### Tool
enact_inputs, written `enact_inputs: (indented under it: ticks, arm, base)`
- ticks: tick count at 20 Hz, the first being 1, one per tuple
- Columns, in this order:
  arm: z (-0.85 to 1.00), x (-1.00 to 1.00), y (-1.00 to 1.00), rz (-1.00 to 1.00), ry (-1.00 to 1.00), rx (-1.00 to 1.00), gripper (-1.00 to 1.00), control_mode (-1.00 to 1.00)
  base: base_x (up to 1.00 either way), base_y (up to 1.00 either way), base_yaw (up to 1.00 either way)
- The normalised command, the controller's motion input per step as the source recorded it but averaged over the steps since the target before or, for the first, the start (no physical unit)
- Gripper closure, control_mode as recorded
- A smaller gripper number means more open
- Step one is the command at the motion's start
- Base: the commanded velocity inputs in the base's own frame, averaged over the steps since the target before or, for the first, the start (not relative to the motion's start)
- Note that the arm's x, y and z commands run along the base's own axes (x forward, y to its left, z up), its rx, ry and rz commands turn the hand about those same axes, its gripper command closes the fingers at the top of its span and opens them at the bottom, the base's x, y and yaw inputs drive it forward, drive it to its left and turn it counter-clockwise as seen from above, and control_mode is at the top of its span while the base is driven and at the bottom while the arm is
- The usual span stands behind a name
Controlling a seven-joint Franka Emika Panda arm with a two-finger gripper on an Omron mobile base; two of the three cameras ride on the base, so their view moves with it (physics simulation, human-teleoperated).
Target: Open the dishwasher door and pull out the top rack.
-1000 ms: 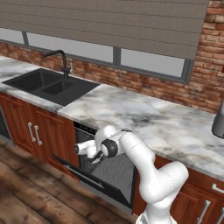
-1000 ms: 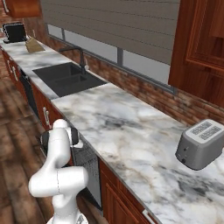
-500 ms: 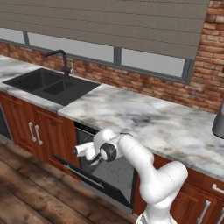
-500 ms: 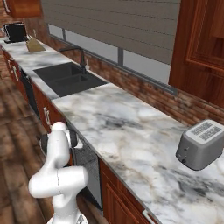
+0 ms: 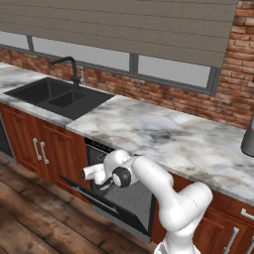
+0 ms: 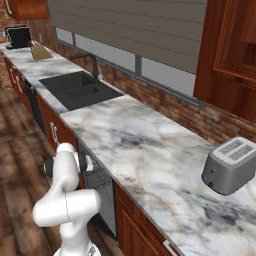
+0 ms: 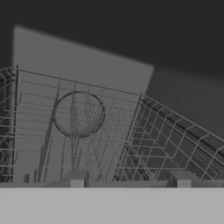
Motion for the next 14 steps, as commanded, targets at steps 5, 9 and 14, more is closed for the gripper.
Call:
enact_inputs:
  ticks: [5, 9, 14]
  arm:
    - [0.01, -0.30, -0.67, -0.06, -0.26, 0.08, -1.00, -1.00]
    - [0.07, -0.03, -0.57, -0.04, -0.24, 0.10, -1.00, -1.00]
    - [0.14, 0.00, -0.57, 0.00, -0.25, 0.15, -1.00, -1.00]
  base:
    - [0.00, 0.00, 0.00]
    - [0.00, 0.00, 0.00]
    - [0.00, 0.00, 0.00]
